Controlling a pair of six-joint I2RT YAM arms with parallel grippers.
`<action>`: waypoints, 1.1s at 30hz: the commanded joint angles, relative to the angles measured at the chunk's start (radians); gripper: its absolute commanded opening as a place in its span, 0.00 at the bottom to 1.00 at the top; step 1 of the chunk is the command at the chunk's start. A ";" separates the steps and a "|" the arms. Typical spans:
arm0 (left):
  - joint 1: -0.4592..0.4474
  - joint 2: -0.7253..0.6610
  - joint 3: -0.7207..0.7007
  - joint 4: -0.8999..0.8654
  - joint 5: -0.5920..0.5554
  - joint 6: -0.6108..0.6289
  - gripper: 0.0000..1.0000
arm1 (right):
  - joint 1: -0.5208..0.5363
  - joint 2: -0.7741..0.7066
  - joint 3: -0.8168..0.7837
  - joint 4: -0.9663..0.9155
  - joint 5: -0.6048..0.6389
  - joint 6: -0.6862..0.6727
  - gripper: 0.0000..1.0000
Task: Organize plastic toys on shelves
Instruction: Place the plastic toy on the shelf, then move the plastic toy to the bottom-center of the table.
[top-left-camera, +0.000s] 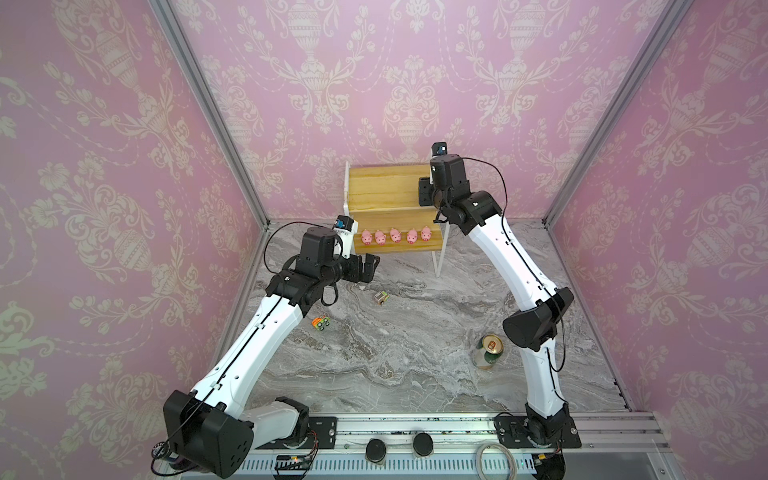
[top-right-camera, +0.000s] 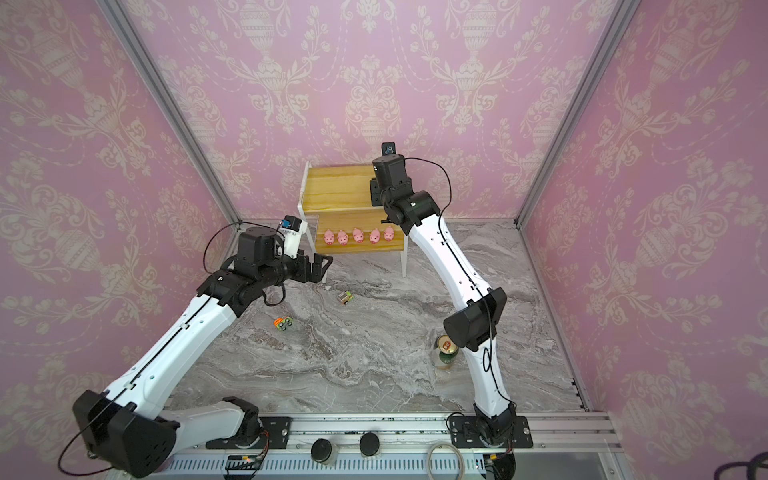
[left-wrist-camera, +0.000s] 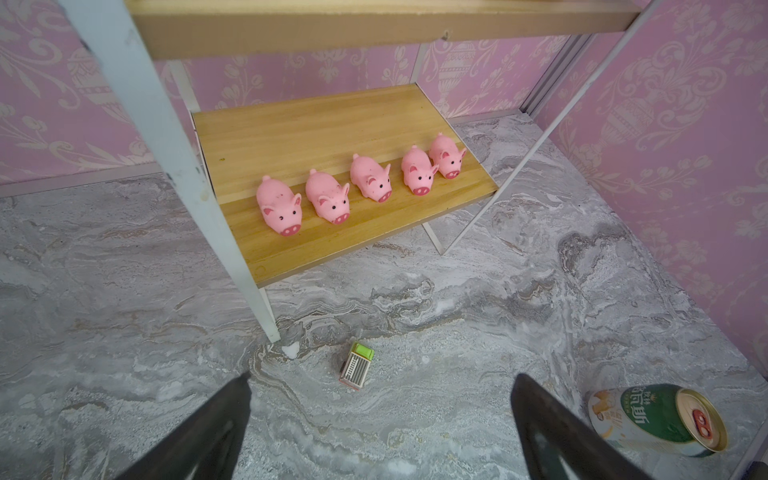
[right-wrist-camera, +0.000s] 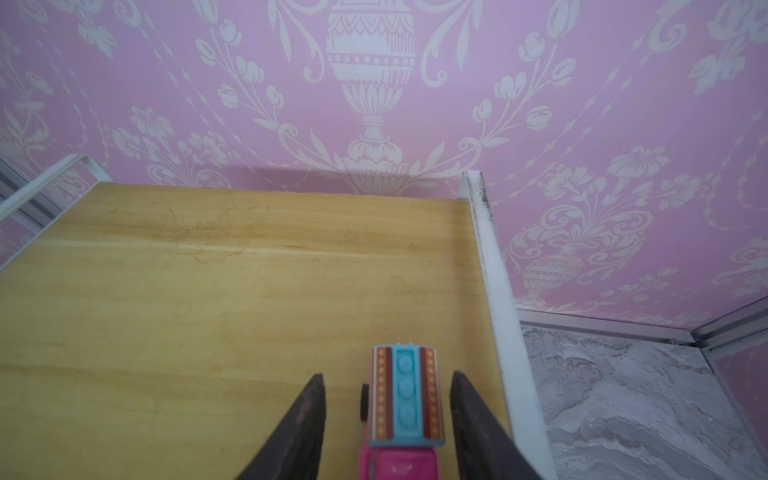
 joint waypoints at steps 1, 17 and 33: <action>-0.009 0.004 -0.009 -0.004 -0.008 0.017 0.99 | -0.003 -0.017 0.072 0.005 -0.001 -0.026 0.57; 0.023 -0.004 0.039 -0.174 -0.199 -0.105 0.99 | 0.104 -0.631 -0.686 0.327 -0.165 -0.111 0.72; 0.290 -0.046 -0.228 -0.287 -0.032 -0.286 0.99 | 0.366 -0.771 -1.410 0.430 -0.406 -0.196 0.73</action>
